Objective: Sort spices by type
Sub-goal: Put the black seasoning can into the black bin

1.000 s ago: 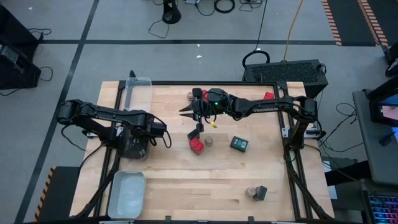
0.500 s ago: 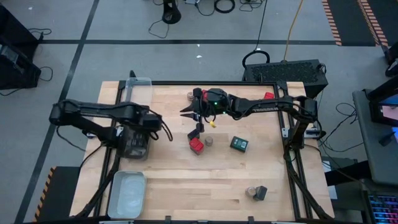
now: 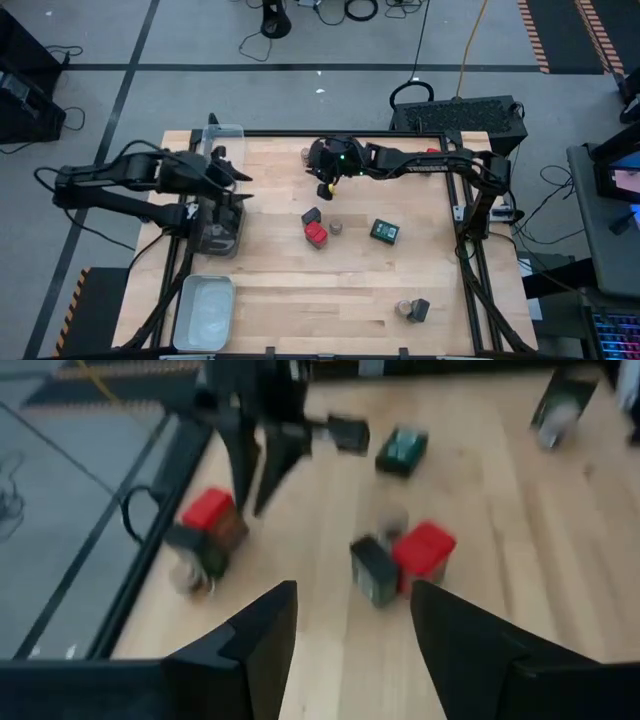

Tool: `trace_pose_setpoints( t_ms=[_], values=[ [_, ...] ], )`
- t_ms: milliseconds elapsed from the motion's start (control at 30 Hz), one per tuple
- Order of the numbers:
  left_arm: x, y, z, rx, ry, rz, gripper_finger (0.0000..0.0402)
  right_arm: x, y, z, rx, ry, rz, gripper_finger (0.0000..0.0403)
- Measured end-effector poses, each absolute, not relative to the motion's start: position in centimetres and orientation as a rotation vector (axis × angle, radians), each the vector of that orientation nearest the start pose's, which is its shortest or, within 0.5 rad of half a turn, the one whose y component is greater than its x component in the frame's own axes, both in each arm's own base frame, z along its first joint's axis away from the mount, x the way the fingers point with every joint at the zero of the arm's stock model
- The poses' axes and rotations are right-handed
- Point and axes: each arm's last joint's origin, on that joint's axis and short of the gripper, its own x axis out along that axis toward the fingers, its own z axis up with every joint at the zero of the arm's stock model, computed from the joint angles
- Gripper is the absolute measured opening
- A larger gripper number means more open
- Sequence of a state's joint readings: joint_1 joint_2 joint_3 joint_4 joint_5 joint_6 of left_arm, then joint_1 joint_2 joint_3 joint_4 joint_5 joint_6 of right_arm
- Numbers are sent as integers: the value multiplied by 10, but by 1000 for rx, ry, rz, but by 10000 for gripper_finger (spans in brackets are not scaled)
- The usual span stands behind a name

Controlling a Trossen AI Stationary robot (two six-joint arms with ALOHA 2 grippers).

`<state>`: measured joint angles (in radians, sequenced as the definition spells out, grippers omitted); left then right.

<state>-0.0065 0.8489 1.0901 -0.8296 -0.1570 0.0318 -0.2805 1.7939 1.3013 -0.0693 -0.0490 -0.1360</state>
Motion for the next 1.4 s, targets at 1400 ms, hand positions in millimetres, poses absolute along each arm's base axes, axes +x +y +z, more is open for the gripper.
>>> trace_pose_setpoints(
  t_ms=[1400],
  values=[
    [113, -1, 315, 58, 425, 128, 203, 413, -55, 221, -392, 874, 434, 197]
  ],
)
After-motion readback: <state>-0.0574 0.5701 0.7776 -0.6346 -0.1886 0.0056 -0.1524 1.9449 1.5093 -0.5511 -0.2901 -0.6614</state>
